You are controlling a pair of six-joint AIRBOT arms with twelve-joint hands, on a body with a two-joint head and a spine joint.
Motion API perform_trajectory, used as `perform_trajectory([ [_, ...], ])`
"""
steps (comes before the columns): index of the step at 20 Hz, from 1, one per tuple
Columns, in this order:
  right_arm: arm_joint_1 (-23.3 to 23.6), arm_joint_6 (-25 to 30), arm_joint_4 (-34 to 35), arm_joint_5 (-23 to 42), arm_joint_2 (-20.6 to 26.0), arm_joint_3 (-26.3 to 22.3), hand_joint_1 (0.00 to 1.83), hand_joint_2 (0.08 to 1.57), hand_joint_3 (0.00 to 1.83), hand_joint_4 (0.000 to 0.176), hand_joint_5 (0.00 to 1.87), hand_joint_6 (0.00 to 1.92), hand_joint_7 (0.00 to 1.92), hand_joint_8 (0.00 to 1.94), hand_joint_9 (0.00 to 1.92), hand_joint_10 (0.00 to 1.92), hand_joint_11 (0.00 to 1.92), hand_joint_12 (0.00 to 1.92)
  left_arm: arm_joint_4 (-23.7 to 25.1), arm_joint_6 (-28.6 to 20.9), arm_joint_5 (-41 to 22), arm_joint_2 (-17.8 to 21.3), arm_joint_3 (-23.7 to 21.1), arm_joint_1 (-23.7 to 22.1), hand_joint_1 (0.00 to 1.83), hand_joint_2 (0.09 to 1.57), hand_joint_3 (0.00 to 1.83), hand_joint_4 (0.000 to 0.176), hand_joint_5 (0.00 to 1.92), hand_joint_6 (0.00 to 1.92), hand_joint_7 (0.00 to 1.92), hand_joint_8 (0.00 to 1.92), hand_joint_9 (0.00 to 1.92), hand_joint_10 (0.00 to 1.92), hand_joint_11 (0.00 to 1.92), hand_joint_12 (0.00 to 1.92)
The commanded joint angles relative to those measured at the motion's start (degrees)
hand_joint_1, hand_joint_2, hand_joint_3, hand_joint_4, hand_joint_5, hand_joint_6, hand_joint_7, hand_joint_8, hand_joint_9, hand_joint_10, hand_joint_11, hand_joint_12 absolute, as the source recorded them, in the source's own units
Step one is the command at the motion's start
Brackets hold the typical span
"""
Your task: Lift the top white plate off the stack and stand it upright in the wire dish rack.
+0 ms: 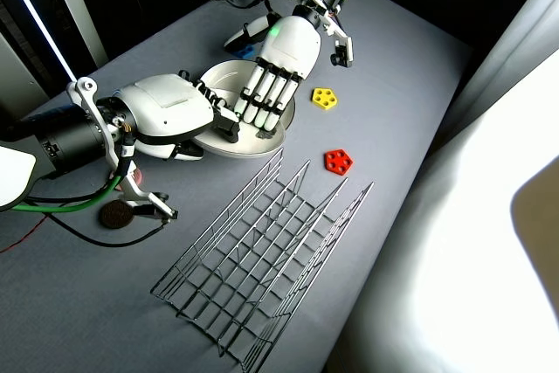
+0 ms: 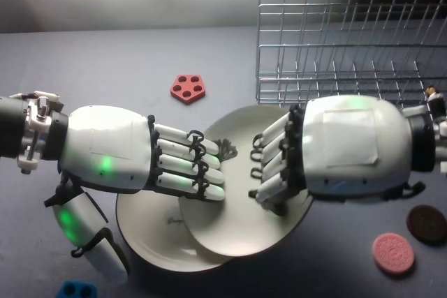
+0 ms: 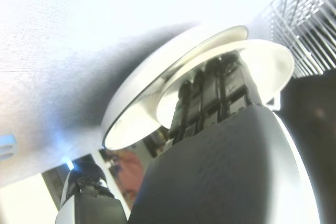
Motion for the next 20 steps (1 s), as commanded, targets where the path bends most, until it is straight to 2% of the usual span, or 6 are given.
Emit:
perform_trajectory([
  [1,0.17,0.08,1.67,2.17,0.49,-0.05,1.50,1.04,0.00,0.000,0.96,0.95,1.11,0.56,1.11,0.71,1.06,1.24,-2.69,-0.28,0.54,-0.24,0.19,-0.73,0.01,0.87,0.00,0.000,0.04,0.01,0.05,0.01,0.06,0.01,0.06,0.10],
  [6,1.40,2.28,1.67,2.59,0.49,-2.32,1.50,1.03,0.00,0.000,1.01,0.91,1.11,0.48,1.15,0.65,1.08,1.22,-4.76,-0.65,-0.44,0.20,0.84,-1.61,0.00,0.88,0.00,0.000,0.03,0.00,0.04,0.00,0.04,0.00,0.02,0.09],
  [12,4.99,11.21,0.00,4.53,1.42,-3.74,1.50,1.03,0.00,0.000,1.00,0.91,1.14,0.42,1.17,0.62,1.06,1.26,-5.94,-1.54,-2.21,1.46,2.91,-2.60,0.02,0.88,0.00,0.000,0.02,0.00,0.03,0.00,0.04,0.00,0.02,0.09],
  [13,5.83,12.89,-0.79,5.20,1.54,-3.80,1.50,1.05,0.00,0.000,0.96,1.00,1.09,0.56,1.12,0.68,1.03,1.27,-6.27,-1.54,-2.57,1.79,3.28,-2.96,0.00,0.89,0.00,0.000,0.00,0.00,0.02,0.00,0.03,0.00,0.00,0.09],
  [16,8.11,17.42,-2.39,6.45,1.67,-3.79,1.50,1.05,0.00,0.000,0.97,1.03,1.11,0.55,1.08,0.70,1.01,1.28,-8.13,-1.54,-3.68,2.83,4.26,-3.38,0.03,0.88,0.00,0.000,0.03,0.01,0.05,0.01,0.05,0.01,0.03,0.10],
  [20,10.58,17.78,-2.52,6.57,1.91,-4.60,1.50,1.06,0.00,0.000,0.95,1.05,1.08,0.59,1.07,0.72,0.99,1.31,-9.78,-1.55,-5.04,3.89,6.27,-3.44,0.03,0.88,0.00,0.000,0.02,0.00,0.04,0.00,0.06,0.00,0.02,0.10],
])
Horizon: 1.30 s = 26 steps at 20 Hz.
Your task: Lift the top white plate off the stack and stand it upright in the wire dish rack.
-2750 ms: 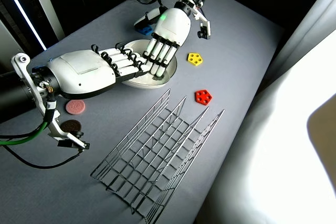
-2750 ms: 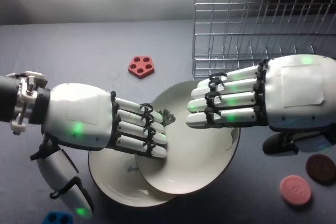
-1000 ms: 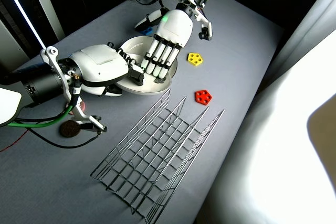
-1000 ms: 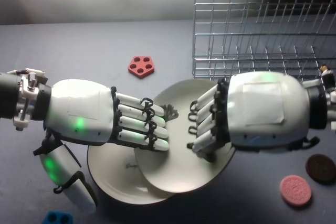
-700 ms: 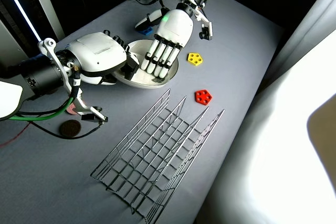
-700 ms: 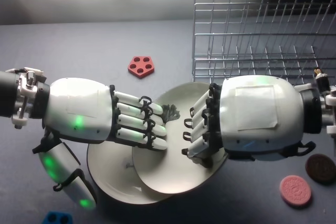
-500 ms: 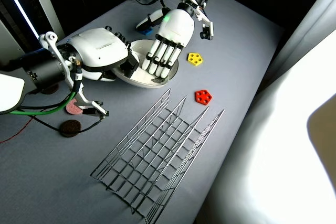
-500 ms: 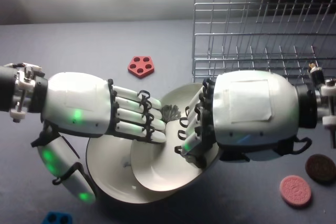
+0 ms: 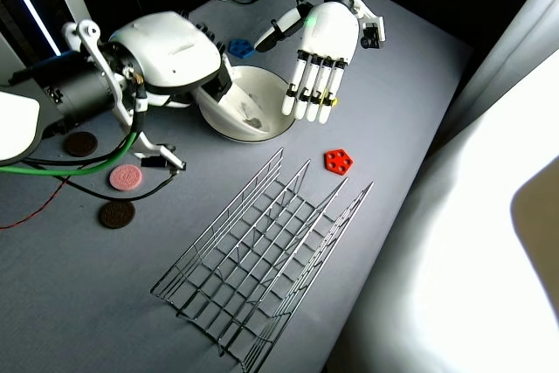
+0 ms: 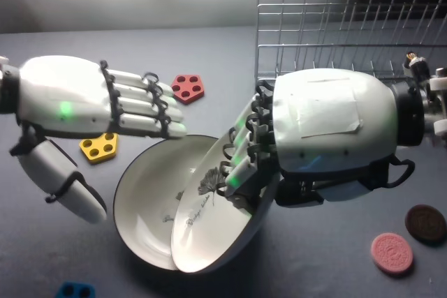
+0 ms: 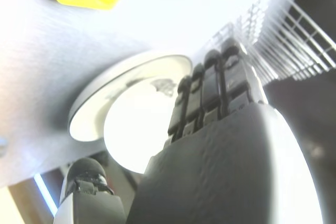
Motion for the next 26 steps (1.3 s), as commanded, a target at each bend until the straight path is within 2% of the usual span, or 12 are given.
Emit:
perform_trajectory([
  [1,1.22,0.00,4.09,5.58,0.67,-0.54,1.50,1.06,0.00,0.000,0.95,1.05,1.07,0.59,1.08,0.72,0.99,1.31,-4.22,-0.03,-3.30,0.87,0.46,-1.30,0.03,0.88,0.00,0.000,0.02,0.00,0.04,0.00,0.05,0.00,0.02,0.10],
  [2,1.70,0.01,4.73,5.59,0.78,-0.71,1.48,1.13,0.00,0.000,0.80,1.24,0.89,0.86,0.93,0.92,0.83,1.49,-4.22,0.00,-3.64,1.13,0.87,-1.30,0.03,0.88,0.00,0.000,0.04,0.01,0.06,0.01,0.07,0.01,0.03,0.11],
  [3,2.06,0.01,5.69,5.59,0.87,-0.80,1.48,1.16,0.00,0.000,0.73,1.34,0.81,0.98,0.87,1.01,0.77,1.58,-4.22,0.05,-3.86,1.35,1.23,-1.30,0.02,0.87,0.00,0.000,0.06,0.01,0.07,0.01,0.08,0.01,0.05,0.12],
  [4,2.43,0.03,6.95,5.58,0.92,-0.85,1.48,1.18,0.00,0.000,0.70,1.38,0.78,1.03,0.86,1.03,0.73,1.62,-4.22,0.56,-4.28,1.67,1.57,-1.30,0.03,0.88,0.00,0.000,0.04,0.00,0.06,0.00,0.06,0.00,0.04,0.11],
  [5,2.75,0.03,8.04,5.29,0.92,-0.91,1.49,1.11,0.00,0.000,0.83,1.21,0.92,0.86,0.99,0.87,0.88,1.47,-4.22,1.35,-4.49,2.04,1.80,-1.29,0.03,0.87,0.00,0.000,0.05,0.01,0.07,0.01,0.07,0.01,0.05,0.12],
  [7,3.21,0.04,10.34,4.64,0.92,-0.98,1.49,1.07,0.00,0.000,0.91,1.07,1.02,0.70,1.07,0.76,0.97,1.36,-4.24,3.11,-5.25,2.76,2.19,-1.29,0.03,0.87,0.00,0.000,0.03,0.00,0.04,0.00,0.05,0.00,0.04,0.11],
  [13,4.61,0.12,21.11,4.54,0.93,-1.65,1.50,1.04,0.00,0.000,0.96,0.92,1.13,0.52,1.19,0.62,1.00,1.34,-4.23,9.52,-7.55,4.98,2.35,-1.25,0.02,0.87,0.00,0.000,0.05,0.01,0.07,0.01,0.07,0.01,0.04,0.12],
  [17,5.84,0.17,28.25,4.09,1.00,-2.21,1.50,1.06,0.00,0.000,0.92,0.96,1.03,0.70,1.15,0.69,0.97,1.39,-4.21,15.46,-7.77,6.30,2.39,-1.02,0.02,0.86,0.00,0.000,0.08,0.01,0.10,0.01,0.07,0.01,0.01,0.10],
  [20,6.01,0.37,33.37,2.86,1.03,-2.26,1.49,1.08,0.00,0.000,0.86,1.09,0.97,0.79,1.09,0.77,0.97,1.38,-4.19,17.98,-7.49,6.95,2.54,-0.96,0.01,0.87,0.00,0.000,0.08,0.01,0.09,0.01,0.07,0.00,0.02,0.11],
  [23,6.01,0.36,37.48,1.96,1.03,-2.87,1.49,1.08,0.00,0.000,0.86,1.09,0.97,0.81,1.08,0.79,0.97,1.39,-3.52,20.11,-6.96,7.44,2.55,-0.96,0.02,0.87,0.00,0.000,0.07,0.00,0.09,0.00,0.07,0.00,0.01,0.11],
  [26,6.00,0.36,40.26,1.94,1.03,-3.43,1.49,1.10,0.00,0.000,0.81,1.18,0.95,0.84,1.01,0.86,0.95,1.40,-3.33,22.95,-6.35,7.91,2.55,-0.97,0.01,0.87,0.00,0.000,0.08,0.00,0.09,0.00,0.09,0.01,0.04,0.12],
])
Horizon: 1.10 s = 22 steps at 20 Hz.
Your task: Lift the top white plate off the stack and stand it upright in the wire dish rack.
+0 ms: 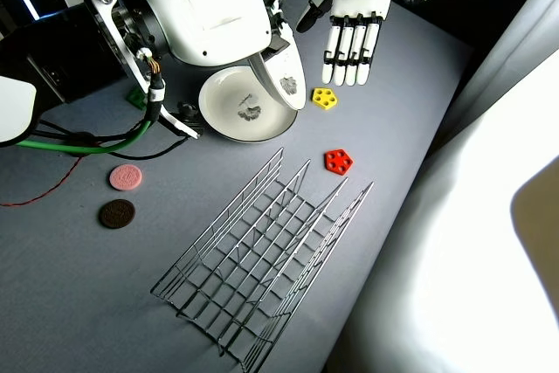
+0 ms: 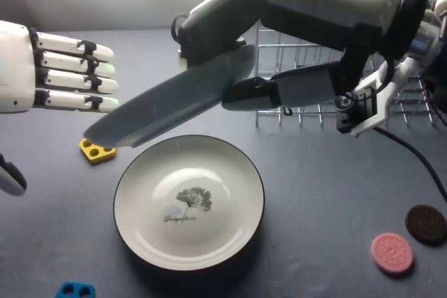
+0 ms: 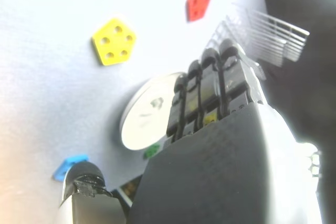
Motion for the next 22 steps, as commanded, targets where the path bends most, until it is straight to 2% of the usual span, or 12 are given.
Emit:
perform_trajectory([
  [1,1.17,0.47,4.66,8.05,0.59,-0.23,1.49,1.10,0.00,0.000,0.81,1.19,0.95,0.84,1.01,0.87,0.95,1.40,-4.03,1.50,-1.66,1.05,0.15,-1.15,0.01,0.87,0.00,0.000,0.07,0.00,0.08,0.00,0.08,0.00,0.02,0.12],
  [5,1.17,0.48,9.96,6.68,0.59,-0.22,1.49,1.11,0.00,0.000,0.78,1.24,0.93,0.88,1.00,0.86,0.96,1.38,-4.00,4.23,-1.67,1.16,1.33,-1.16,0.03,0.86,0.00,0.000,0.07,0.00,0.08,0.00,0.09,0.00,0.05,0.13],
  [8,1.17,0.61,14.51,5.61,0.59,-0.14,1.49,1.08,0.00,0.000,0.82,1.15,1.00,0.79,1.06,0.77,0.98,1.37,-3.91,4.70,-2.05,1.12,2.68,-1.17,0.03,0.86,0.00,0.000,0.06,0.00,0.07,0.00,0.08,0.00,0.04,0.13],
  [12,1.17,1.33,17.91,5.50,0.74,-0.17,1.49,1.11,0.00,0.000,0.77,1.23,0.92,0.91,1.00,0.88,0.94,1.42,-3.23,5.89,-2.31,1.19,2.81,-1.13,0.03,0.86,0.00,0.000,0.10,0.01,0.12,0.01,0.12,0.01,0.07,0.14],
  [13,1.17,1.35,18.97,5.51,0.82,-0.14,1.49,1.11,0.00,0.000,0.77,1.24,0.91,0.92,0.98,0.90,0.95,1.41,-3.19,6.02,-2.26,1.22,2.80,-1.08,0.03,0.87,0.00,0.000,0.05,0.00,0.07,0.00,0.08,0.00,0.03,0.13],
  [16,1.42,1.39,22.05,5.42,1.07,0.12,1.49,1.09,0.00,0.000,0.81,1.17,0.96,0.85,1.03,0.81,0.99,1.33,-2.77,6.05,-2.25,1.28,2.63,-1.07,0.05,0.87,0.00,0.000,0.05,0.00,0.07,0.00,0.07,0.00,0.04,0.13],
  [17,1.49,1.57,23.86,4.76,1.15,0.38,1.40,1.12,0.00,0.000,0.81,1.26,0.96,0.91,1.01,0.94,1.03,0.81,-2.46,6.04,-2.26,1.29,2.57,-1.07,0.03,0.87,0.00,0.000,0.08,0.01,0.09,0.01,0.09,0.01,0.08,0.15],
  [18,1.51,2.07,25.29,4.24,1.20,0.69,1.38,1.12,0.00,0.000,0.80,1.29,0.97,0.93,1.01,0.96,1.11,0.54,-2.34,6.02,-2.26,1.29,2.58,-1.06,0.03,0.87,0.00,0.000,0.09,0.01,0.10,0.01,0.10,0.01,0.06,0.15],
  [19,1.53,2.08,26.39,4.02,1.34,0.80,1.38,1.12,0.00,0.000,0.80,1.28,0.98,0.92,1.02,0.95,1.18,0.41,-2.27,6.02,-2.28,1.29,2.60,-1.06,0.01,0.87,0.00,0.000,0.10,0.01,0.11,0.01,0.11,0.01,0.05,0.14],
  [20,1.59,2.08,27.09,3.92,1.46,0.85,1.47,1.09,0.01,0.000,0.80,1.20,1.00,0.82,1.04,0.82,1.03,1.15,-2.21,6.01,-2.35,1.30,2.61,-1.06,0.02,0.87,0.00,0.000,0.10,0.02,0.11,0.01,0.11,0.01,0.05,0.14],
  [21,1.77,2.13,27.81,3.82,1.59,0.95,1.49,1.10,0.00,0.000,0.79,1.21,0.98,0.82,1.01,0.84,0.98,1.33,-2.21,5.99,-2.51,1.31,2.62,-1.06,0.02,0.86,0.00,0.000,0.08,0.00,0.09,0.00,0.07,0.00,0.03,0.13],
  [22,1.90,2.46,28.09,3.75,1.60,1.06,1.49,1.10,0.00,0.000,0.79,1.21,0.98,0.82,1.01,0.84,0.98,1.33,-2.19,5.97,-2.54,1.32,2.63,-1.06,0.02,0.86,0.00,0.000,0.08,0.00,0.09,0.00,0.07,0.00,0.03,0.13],
])
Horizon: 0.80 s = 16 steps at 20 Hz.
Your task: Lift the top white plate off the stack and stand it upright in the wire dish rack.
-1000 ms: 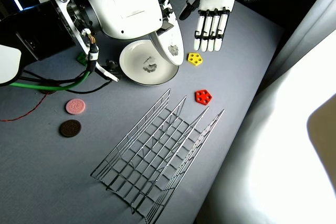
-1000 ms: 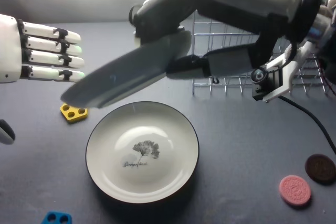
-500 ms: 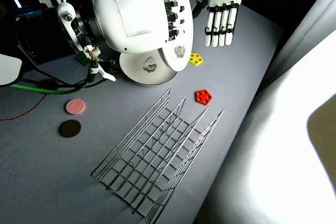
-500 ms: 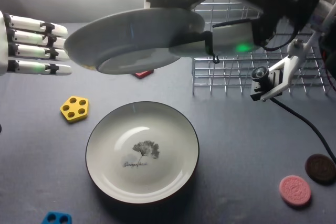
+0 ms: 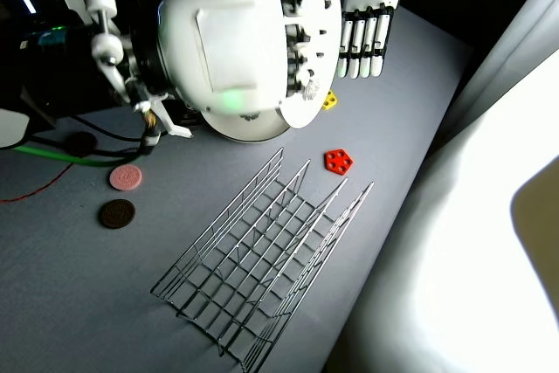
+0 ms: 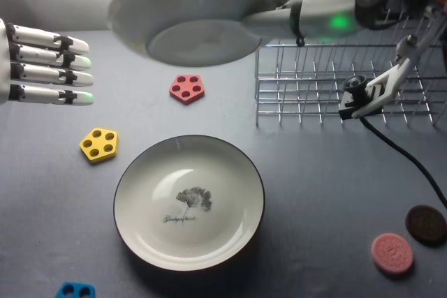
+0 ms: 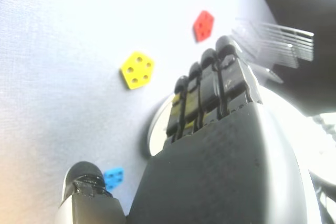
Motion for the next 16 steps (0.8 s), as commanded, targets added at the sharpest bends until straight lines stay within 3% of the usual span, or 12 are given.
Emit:
perform_trajectory([
  [1,1.45,2.04,1.41,8.20,0.65,0.02,1.49,1.10,0.00,0.000,0.79,1.21,0.97,0.84,1.00,0.86,0.96,1.39,-4.21,0.21,-2.34,0.63,0.00,-1.07,0.04,0.86,0.00,0.000,0.07,0.00,0.08,0.00,0.07,0.00,0.03,0.13],
  [7,2.31,2.93,3.54,7.02,0.95,1.01,1.49,1.12,0.00,0.000,0.76,1.26,0.92,0.91,0.97,0.92,0.93,1.44,-3.90,-0.40,-2.60,0.64,-0.04,-1.08,0.05,0.87,0.00,0.000,0.06,0.01,0.06,0.01,0.05,0.00,0.01,0.12],
  [10,2.51,5.98,4.04,4.97,0.95,2.14,1.49,1.10,0.00,0.000,0.78,1.20,0.94,0.85,1.04,0.85,0.95,1.41,-3.74,-0.40,-2.67,0.64,0.00,-1.10,0.04,0.86,0.00,0.000,0.05,0.00,0.04,0.00,0.02,0.00,0.02,0.13],
  [11,2.51,6.84,4.19,4.44,0.95,2.53,1.38,1.11,0.00,0.000,0.81,1.25,0.98,0.88,1.04,0.96,1.17,0.49,-3.75,-0.40,-2.70,0.64,0.01,-1.10,0.03,0.87,0.00,0.000,0.04,0.00,0.03,0.00,0.02,0.00,0.02,0.13],
  [12,2.51,7.28,4.30,4.11,0.95,2.88,1.38,1.12,0.00,0.000,0.80,1.27,0.96,0.90,1.02,0.99,1.18,0.43,-3.75,-0.40,-2.72,0.64,0.01,-1.11,0.05,0.86,0.00,0.000,0.07,0.01,0.07,0.01,0.06,0.02,0.07,0.14],
  [13,2.51,7.88,4.30,3.71,0.95,3.13,1.47,1.10,0.00,0.000,0.81,1.21,0.97,0.84,1.02,0.88,1.03,1.15,-3.74,-0.40,-2.71,0.64,0.00,-1.11,0.03,0.86,0.00,0.000,0.08,0.01,0.08,0.01,0.07,0.01,0.07,0.14],
  [14,2.51,8.54,4.27,3.26,0.95,3.36,1.48,1.11,0.00,0.000,0.78,1.23,0.93,0.88,0.99,0.89,0.97,1.34,-3.71,-0.39,-2.72,0.64,0.01,-1.11,0.02,0.86,0.00,0.000,0.08,0.01,0.07,0.01,0.06,0.01,0.05,0.14],
  [16,2.51,9.89,4.16,2.84,0.97,3.84,1.49,1.12,0.00,0.000,0.75,1.26,0.92,0.90,0.97,0.93,0.95,1.41,-3.48,-0.38,-2.96,0.64,0.01,-1.12,0.02,0.86,0.00,0.000,0.07,0.00,0.06,0.00,0.05,0.00,0.03,0.12],
])
